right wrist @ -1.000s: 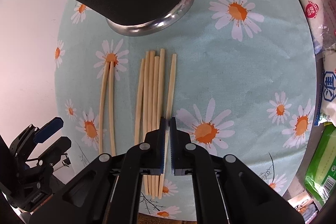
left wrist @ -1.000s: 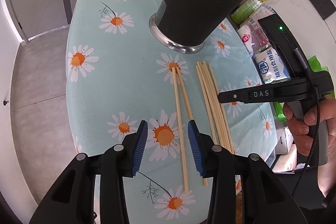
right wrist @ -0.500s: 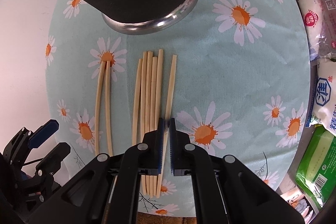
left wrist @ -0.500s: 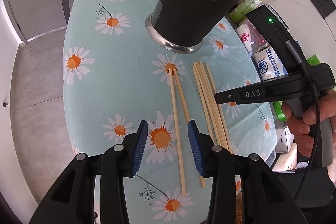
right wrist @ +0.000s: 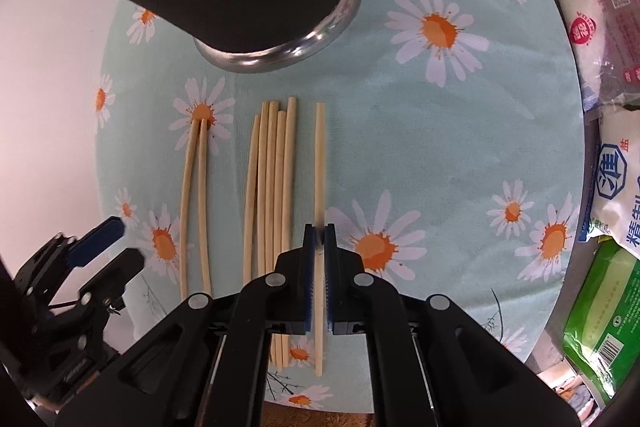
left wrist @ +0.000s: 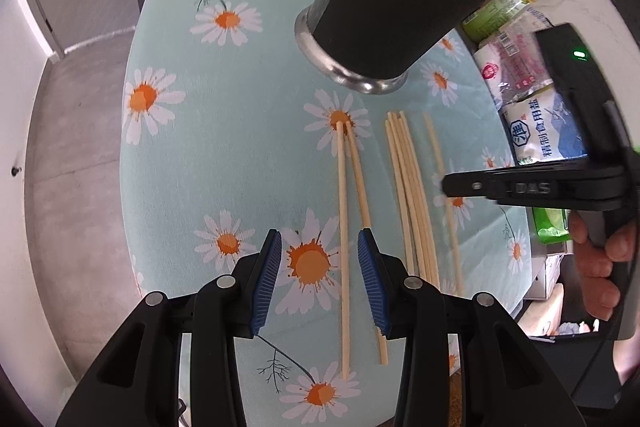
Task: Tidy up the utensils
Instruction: 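Grasp a chopstick with the left tool while the right tool holds its chopstick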
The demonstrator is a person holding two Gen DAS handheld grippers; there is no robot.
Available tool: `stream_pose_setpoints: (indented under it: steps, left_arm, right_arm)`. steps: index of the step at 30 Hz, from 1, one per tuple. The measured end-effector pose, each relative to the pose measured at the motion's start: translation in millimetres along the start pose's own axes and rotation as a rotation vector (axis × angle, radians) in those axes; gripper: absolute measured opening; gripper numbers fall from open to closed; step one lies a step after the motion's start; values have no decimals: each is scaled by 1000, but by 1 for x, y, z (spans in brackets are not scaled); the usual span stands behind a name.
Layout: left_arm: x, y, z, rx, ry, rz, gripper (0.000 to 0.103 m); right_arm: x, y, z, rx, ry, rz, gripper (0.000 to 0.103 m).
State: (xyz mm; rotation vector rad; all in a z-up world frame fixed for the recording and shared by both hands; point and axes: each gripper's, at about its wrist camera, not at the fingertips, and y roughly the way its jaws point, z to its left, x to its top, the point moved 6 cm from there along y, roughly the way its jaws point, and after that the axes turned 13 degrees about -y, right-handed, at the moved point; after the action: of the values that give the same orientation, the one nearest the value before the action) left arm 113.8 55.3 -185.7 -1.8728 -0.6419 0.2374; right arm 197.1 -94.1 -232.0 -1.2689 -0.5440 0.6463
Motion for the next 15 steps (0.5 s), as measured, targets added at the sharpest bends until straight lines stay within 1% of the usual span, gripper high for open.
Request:
stream_pose_setpoints:
  steps: [2,4,7,9,12,15]
  left_arm:
    - [2,3,-1,5,-13,15,38]
    - [5,6,-4,25,-18,27,38]
    - [7,10,-12,39,-13,56,38]
    - [8,15,-16,54,-8,74,38]
    - [11,22,-19,93,-5,101,38]
    - [11,30,-22,190,32,109,38]
  right_arm:
    - [-4,-9,-3,36,0,-19,5]
    - [-8,-19,-6,63,-9,-44,5]
    - [-13,-34,-13,48,-38,-97,5]
    - [-19,-40,-19,78,-44,-110,5]
    - [-25,-48,-23,92,-60,-141,5]
    - [-26,-54,-31,132,-56,-163,5]
